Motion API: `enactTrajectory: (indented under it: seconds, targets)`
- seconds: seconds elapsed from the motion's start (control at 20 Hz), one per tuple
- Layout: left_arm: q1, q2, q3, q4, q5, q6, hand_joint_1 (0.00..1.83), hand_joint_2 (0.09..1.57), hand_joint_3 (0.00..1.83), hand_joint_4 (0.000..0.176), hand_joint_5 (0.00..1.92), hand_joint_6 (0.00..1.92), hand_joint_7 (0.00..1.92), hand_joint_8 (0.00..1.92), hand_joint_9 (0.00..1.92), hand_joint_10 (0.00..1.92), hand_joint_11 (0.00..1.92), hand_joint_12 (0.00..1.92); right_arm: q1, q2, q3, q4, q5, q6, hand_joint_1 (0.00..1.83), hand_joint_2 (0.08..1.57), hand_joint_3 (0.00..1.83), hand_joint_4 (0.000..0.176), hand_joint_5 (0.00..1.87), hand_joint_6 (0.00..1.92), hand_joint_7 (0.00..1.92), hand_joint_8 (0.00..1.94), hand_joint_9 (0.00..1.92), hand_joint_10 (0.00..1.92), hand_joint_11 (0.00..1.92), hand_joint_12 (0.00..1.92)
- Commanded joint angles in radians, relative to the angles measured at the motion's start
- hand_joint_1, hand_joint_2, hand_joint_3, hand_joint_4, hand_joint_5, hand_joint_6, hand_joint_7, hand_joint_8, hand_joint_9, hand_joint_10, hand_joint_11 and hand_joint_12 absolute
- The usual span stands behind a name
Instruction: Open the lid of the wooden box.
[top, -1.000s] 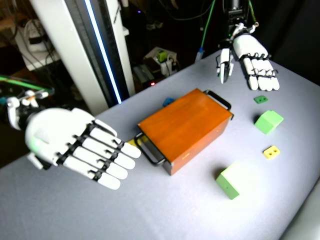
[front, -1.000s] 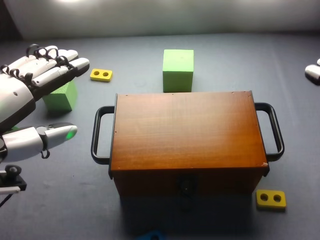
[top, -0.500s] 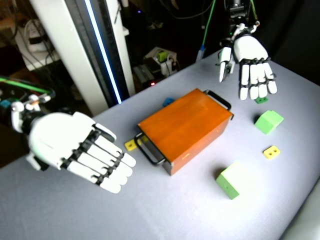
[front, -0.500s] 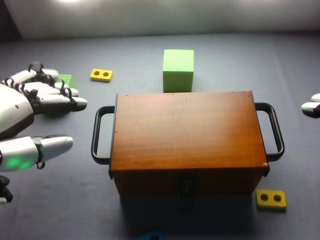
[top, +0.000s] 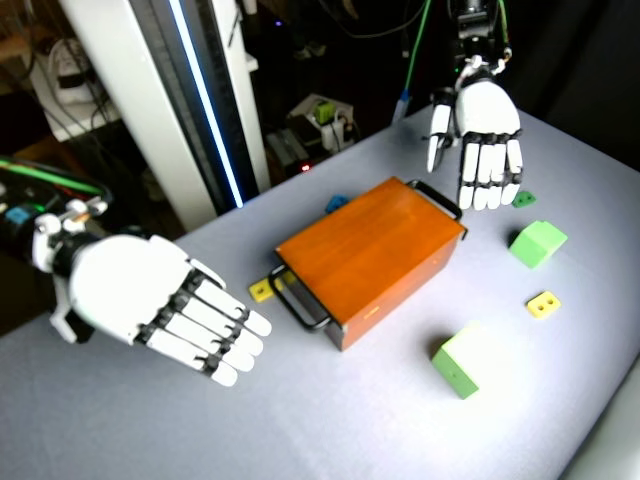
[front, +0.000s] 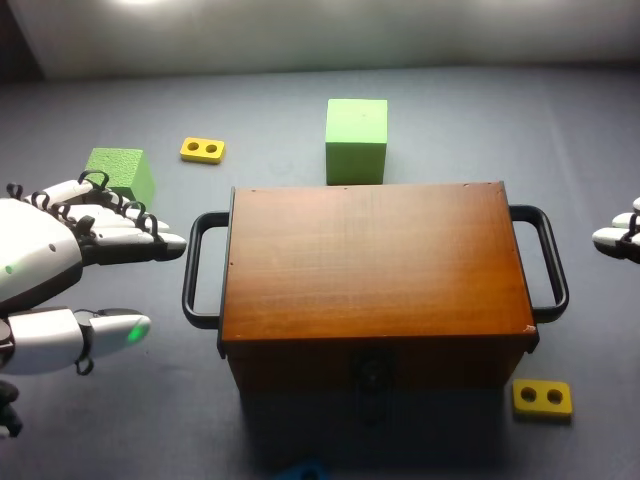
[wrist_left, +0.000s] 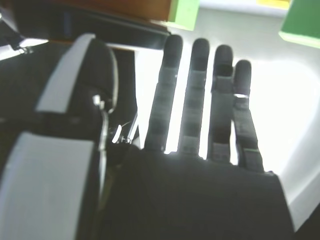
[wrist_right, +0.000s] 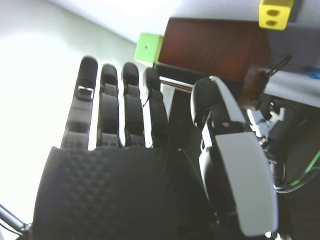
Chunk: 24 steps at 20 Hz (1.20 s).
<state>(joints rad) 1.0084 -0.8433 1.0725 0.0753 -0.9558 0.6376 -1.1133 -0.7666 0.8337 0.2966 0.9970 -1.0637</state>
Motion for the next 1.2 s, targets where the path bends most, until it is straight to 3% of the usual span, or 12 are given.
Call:
enactTrajectory:
  seconds: [0.0,0.3,0.6,0.7,0.75,0.8,0.95,1.05,1.15]
  targets:
    - [0.002,0.009,0.0,-0.012,-0.106,-0.014,0.28,1.39,0.0,0.0,0.41,0.0,0.37,0.0,0.32,0.0,0.0,0.66,0.014,-0.005,0.008,-0.004,0.091,0.001,0.49,1.39,0.0,0.0,0.29,0.0,0.24,0.0,0.17,0.0,0.0,0.46]
    - [0.005,0.007,-0.005,0.014,-0.105,-0.034,0.24,1.4,0.0,0.0,0.38,0.0,0.34,0.0,0.3,0.0,0.0,0.55,0.058,-0.045,0.035,-0.032,0.012,0.001,0.47,1.38,0.0,0.0,0.28,0.0,0.24,0.0,0.19,0.01,0.0,0.57]
    - [0.007,-0.011,0.004,0.033,-0.083,-0.056,0.18,1.41,0.0,0.0,0.36,0.0,0.33,0.0,0.29,0.0,0.0,0.51,0.092,-0.081,0.058,-0.058,-0.045,0.001,0.57,1.37,0.0,0.0,0.31,0.0,0.26,0.0,0.21,0.01,0.0,0.95]
    - [0.007,-0.018,0.006,0.043,-0.073,-0.06,0.18,1.41,0.0,0.0,0.35,0.0,0.32,0.0,0.28,0.0,0.0,0.49,0.1,-0.091,0.064,-0.063,-0.061,0.001,0.56,1.38,0.0,0.0,0.3,0.0,0.25,0.0,0.18,0.01,0.0,0.83]
    - [0.007,-0.02,0.006,0.046,-0.067,-0.06,0.21,1.4,0.0,0.0,0.33,0.0,0.3,0.0,0.25,0.0,0.0,0.4,0.103,-0.094,0.066,-0.065,-0.066,0.001,0.56,1.38,0.0,0.0,0.3,0.0,0.26,0.0,0.18,0.0,0.0,0.53]
    - [0.007,-0.021,0.007,0.047,-0.061,-0.06,0.21,1.4,0.0,0.0,0.33,0.0,0.3,0.0,0.25,0.0,0.0,0.4,0.106,-0.098,0.068,-0.069,-0.073,0.001,0.56,1.38,0.0,0.0,0.3,0.0,0.26,0.0,0.18,0.0,0.0,0.53]
    - [0.008,-0.022,0.007,0.052,-0.053,-0.063,0.16,1.41,0.0,0.0,0.28,0.0,0.22,0.0,0.17,0.0,0.0,0.29,0.109,-0.1,0.07,-0.071,-0.078,0.002,0.57,1.39,0.0,0.0,0.29,0.0,0.22,0.0,0.13,0.0,0.0,0.22]
    - [0.008,-0.024,0.007,0.062,-0.053,-0.071,0.16,1.41,0.0,0.0,0.19,0.0,0.12,0.0,0.08,0.0,0.0,0.09,0.109,-0.101,0.07,-0.071,-0.078,0.003,0.57,1.38,0.0,0.0,0.29,0.0,0.22,0.0,0.14,0.0,0.0,0.24]
    - [0.008,-0.026,0.007,0.066,-0.049,-0.074,0.18,1.41,0.0,0.046,0.06,0.0,0.01,0.0,0.0,0.0,0.0,0.0,0.109,-0.101,0.071,-0.071,-0.08,0.005,0.54,1.38,0.0,0.0,0.26,0.0,0.19,0.0,0.11,0.0,0.0,0.37]
